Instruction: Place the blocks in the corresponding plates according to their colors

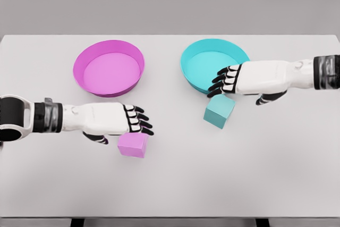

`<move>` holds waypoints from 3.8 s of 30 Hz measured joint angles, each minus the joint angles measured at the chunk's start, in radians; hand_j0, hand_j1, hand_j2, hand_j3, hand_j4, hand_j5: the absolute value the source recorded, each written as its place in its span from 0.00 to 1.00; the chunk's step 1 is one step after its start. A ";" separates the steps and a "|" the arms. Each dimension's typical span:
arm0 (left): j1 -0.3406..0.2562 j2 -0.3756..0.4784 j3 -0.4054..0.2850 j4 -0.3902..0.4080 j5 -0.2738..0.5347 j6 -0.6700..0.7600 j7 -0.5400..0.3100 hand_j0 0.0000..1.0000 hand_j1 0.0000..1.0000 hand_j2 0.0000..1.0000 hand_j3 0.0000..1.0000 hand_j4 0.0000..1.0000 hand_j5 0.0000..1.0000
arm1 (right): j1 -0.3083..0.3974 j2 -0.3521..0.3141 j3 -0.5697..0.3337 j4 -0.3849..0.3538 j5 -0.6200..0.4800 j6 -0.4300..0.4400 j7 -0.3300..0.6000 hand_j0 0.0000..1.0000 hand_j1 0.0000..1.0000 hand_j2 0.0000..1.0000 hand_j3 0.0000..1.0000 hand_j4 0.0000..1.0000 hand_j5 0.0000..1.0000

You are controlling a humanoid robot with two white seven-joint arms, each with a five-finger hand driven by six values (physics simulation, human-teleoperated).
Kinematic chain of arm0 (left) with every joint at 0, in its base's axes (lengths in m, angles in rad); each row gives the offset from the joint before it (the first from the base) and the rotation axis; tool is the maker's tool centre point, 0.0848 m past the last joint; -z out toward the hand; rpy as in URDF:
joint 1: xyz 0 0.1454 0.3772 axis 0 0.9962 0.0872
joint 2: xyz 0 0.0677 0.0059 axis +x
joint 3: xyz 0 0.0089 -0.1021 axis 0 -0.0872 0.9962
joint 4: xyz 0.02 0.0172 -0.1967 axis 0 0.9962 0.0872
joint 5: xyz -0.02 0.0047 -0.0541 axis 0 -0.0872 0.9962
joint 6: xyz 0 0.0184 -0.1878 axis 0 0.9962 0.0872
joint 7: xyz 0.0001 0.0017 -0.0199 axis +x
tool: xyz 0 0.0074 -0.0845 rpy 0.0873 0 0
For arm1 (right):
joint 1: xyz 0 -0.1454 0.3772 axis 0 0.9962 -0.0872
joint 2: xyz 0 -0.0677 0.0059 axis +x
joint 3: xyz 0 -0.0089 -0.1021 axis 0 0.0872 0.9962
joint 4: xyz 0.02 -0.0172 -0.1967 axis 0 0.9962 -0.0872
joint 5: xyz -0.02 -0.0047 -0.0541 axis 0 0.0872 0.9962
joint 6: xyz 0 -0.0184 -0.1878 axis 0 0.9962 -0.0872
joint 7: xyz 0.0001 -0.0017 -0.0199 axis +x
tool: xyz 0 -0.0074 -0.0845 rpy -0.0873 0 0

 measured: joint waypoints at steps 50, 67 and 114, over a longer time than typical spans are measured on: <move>-0.014 -0.041 -0.046 0.002 -0.071 0.001 -0.009 0.57 0.57 0.57 0.57 0.57 0.57 | 0.074 0.240 0.082 0.226 0.004 0.000 0.003 1.00 1.00 1.00 1.00 1.00 1.00; -0.132 -0.048 0.003 0.101 -0.072 0.000 -0.010 0.51 0.51 0.51 0.51 0.51 0.51 | 0.092 0.271 0.082 0.268 0.013 0.000 0.007 1.00 1.00 1.00 1.00 1.00 1.00; -0.201 0.089 0.167 0.581 0.286 0.000 -0.009 1.00 1.00 1.00 1.00 1.00 1.00 | 0.031 0.301 -0.054 0.214 0.060 0.000 0.010 0.59 0.59 0.59 0.59 0.59 0.59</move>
